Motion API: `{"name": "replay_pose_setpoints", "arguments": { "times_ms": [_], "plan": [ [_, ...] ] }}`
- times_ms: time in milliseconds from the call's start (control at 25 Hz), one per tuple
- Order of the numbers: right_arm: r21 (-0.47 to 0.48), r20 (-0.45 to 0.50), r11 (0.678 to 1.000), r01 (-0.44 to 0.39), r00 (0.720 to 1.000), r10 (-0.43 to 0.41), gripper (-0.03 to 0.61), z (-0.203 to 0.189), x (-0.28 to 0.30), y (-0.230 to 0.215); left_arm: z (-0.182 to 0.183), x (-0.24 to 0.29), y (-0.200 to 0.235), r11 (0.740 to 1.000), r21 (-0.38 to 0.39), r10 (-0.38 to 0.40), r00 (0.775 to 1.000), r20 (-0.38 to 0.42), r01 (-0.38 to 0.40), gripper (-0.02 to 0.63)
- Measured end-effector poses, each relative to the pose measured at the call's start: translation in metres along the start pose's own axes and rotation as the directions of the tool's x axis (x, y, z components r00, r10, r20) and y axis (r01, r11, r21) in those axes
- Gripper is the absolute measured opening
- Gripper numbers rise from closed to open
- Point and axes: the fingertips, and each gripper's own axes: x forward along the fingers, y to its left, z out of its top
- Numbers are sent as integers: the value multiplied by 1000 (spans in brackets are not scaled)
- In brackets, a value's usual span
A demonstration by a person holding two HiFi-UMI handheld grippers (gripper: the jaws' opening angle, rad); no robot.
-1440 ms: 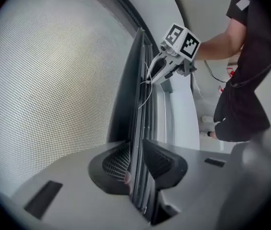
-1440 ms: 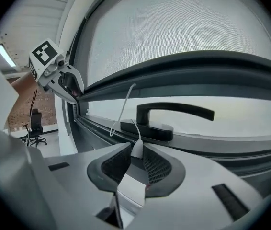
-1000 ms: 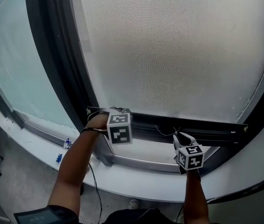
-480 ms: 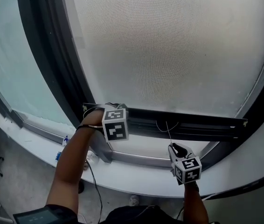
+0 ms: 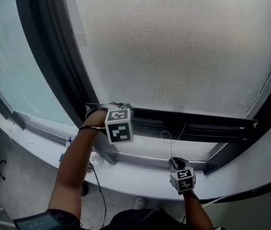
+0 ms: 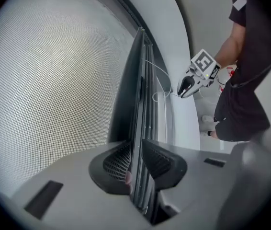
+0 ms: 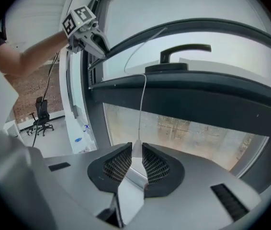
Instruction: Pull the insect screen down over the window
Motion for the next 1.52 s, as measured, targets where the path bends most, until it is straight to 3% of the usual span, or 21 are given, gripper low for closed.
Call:
{"name": "replay_pose_setpoints", "arguments": {
  "times_ms": [320, 560, 640, 760, 880, 1000, 1120, 1240, 1520],
  "plan": [
    [7, -7, 994, 111, 994, -111, 66, -42, 19, -8, -1, -1, 2, 1000, -10, 23, 1000, 10, -22, 58],
    [-57, 2, 992, 110, 994, -110, 67, -53, 36, 0, -2, -1, 2, 1000, 1, 21, 1000, 1, -21, 58],
    [-82, 7, 990, 115, 993, -115, 74, -50, 35, -1, -2, 0, 2, 1000, -1, 24, 1000, 1, -24, 58],
    [-112, 49, 987, 115, 993, -110, 146, -38, 32, -4, -2, 1, 3, 1000, 1, 29, 1000, -2, -29, 58],
    [-120, 85, 983, 142, 988, -132, 158, -22, 12, -10, -2, 1, 3, 999, 9, 35, 999, -8, -35, 58],
    [-207, 162, 962, 180, 976, -148, 158, 6, -15, -23, -2, 1, 3, 999, 24, 41, 999, -23, -40, 58],
    [-341, 215, 914, 219, 965, -151, 166, 39, -42, -37, -2, 1, 3, 999, 33, 43, 998, -34, -42, 58],
    [-453, 256, 845, 284, 949, -182, 180, 71, -68, -56, -3, 0, 3, 999, 32, 43, 998, -35, -42, 58],
    [-704, 194, 617, 351, 931, -309, 216, 116, -113, -110, -4, 1, 3, 999, 29, 44, 998, -33, -43, 51]
  ]
}}
